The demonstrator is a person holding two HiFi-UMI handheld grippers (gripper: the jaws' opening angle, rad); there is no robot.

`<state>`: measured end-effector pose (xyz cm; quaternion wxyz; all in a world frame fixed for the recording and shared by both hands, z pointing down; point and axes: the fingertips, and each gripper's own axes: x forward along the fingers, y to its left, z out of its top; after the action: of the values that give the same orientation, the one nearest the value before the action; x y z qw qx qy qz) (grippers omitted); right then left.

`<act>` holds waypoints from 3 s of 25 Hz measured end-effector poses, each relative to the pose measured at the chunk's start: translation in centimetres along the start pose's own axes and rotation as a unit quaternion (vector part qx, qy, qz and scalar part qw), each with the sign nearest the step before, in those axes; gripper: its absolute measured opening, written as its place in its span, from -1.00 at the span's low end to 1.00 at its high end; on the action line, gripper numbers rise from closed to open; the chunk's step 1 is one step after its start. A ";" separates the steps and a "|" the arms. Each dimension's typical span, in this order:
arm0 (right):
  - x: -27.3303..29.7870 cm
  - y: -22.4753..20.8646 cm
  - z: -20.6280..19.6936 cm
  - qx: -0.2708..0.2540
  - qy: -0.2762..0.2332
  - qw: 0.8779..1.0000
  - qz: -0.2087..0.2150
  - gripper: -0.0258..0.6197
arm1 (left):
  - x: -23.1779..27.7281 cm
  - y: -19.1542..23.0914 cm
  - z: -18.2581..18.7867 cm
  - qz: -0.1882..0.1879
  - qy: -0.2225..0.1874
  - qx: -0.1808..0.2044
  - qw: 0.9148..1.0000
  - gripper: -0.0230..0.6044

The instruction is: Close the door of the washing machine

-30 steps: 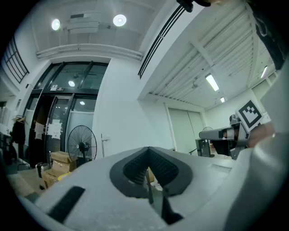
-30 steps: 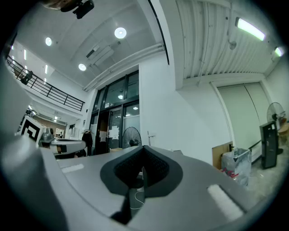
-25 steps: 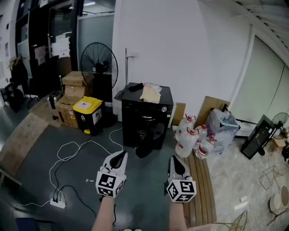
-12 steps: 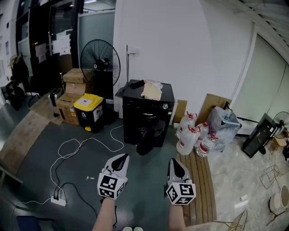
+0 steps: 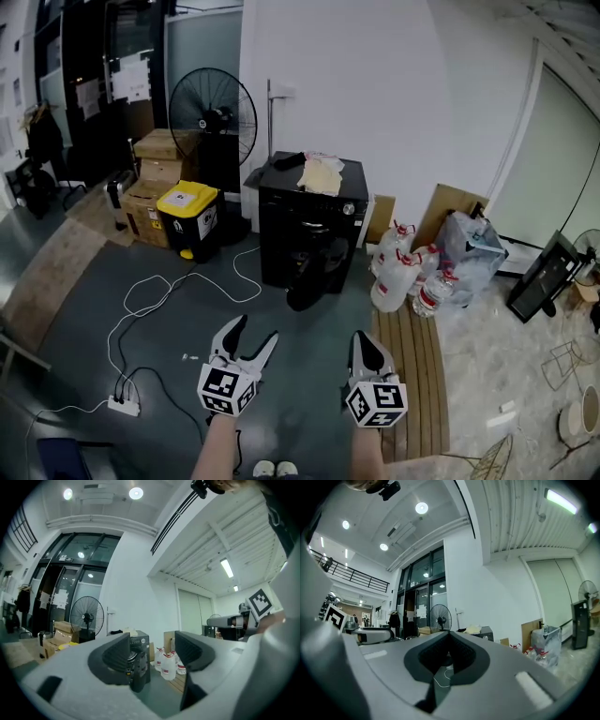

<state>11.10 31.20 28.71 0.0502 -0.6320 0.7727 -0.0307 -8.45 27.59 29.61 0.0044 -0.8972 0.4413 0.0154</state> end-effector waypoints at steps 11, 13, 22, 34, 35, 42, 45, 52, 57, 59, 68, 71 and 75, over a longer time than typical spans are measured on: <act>1.8 -1.5 -1.7 0.013 0.009 1.000 0.012 -0.88 | 1.3 0.4 -1.3 0.012 0.008 0.002 1.000 0.11; 2.6 -2.2 -2.3 0.015 0.010 1.000 0.013 -0.88 | 1.8 0.5 -1.9 0.013 0.008 0.001 1.000 0.11; 10.5 -5.8 -5.1 0.021 0.023 0.999 0.008 -0.88 | 9.5 5.3 -4.7 0.011 0.009 -0.013 1.000 0.11; 37.0 -12.0 -6.2 0.003 0.024 1.000 -0.015 -0.88 | 32.6 22.6 -6.1 -0.012 -0.002 -0.019 1.000 0.11; 39.3 -12.5 -6.2 0.002 0.024 1.000 -0.015 -0.88 | 34.6 23.9 -6.1 -0.016 -0.001 -0.020 1.000 0.11; 50.2 -15.7 -8.1 0.015 0.045 0.998 -0.027 -0.88 | 44.8 29.7 -8.0 -0.036 0.023 -0.023 0.999 0.11; 52.2 -16.6 -9.4 0.017 0.060 0.998 -0.028 -0.88 | 47.4 30.9 -9.4 -0.038 0.036 -0.023 0.998 0.11; 55.2 -19.5 -12.5 0.031 0.105 0.994 -0.028 -0.88 | 51.5 31.2 -12.7 -0.043 0.069 -0.040 0.996 0.11; 57.0 -20.1 -18.2 0.037 0.140 0.989 -0.013 -0.88 | 52.6 30.0 -20.2 -0.061 0.118 -0.047 0.990 0.11; 57.0 -20.5 -21.5 0.040 0.155 0.987 -0.010 -0.88 | 52.4 28.1 -24.9 -0.078 0.144 -0.043 0.986 0.11; 55.6 -22.2 -36.3 0.053 0.219 0.974 0.006 -0.88 | 50.0 19.4 -46.6 -0.125 0.241 -0.026 0.962 -0.04; 55.3 -22.2 -38.3 0.055 0.231 0.971 0.013 -0.88 | 50.2 18.4 -49.1 -0.120 0.253 -0.028 0.960 -0.10; 55.6 -22.0 -38.9 0.056 0.238 0.969 0.021 -0.88 | 50.6 18.4 -50.5 -0.113 0.264 -0.032 0.957 -0.20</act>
<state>17.05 -28.32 67.67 -0.0989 -0.5867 0.7724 -0.2224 9.05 -24.85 78.59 -0.1387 -0.9132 0.3215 -0.2084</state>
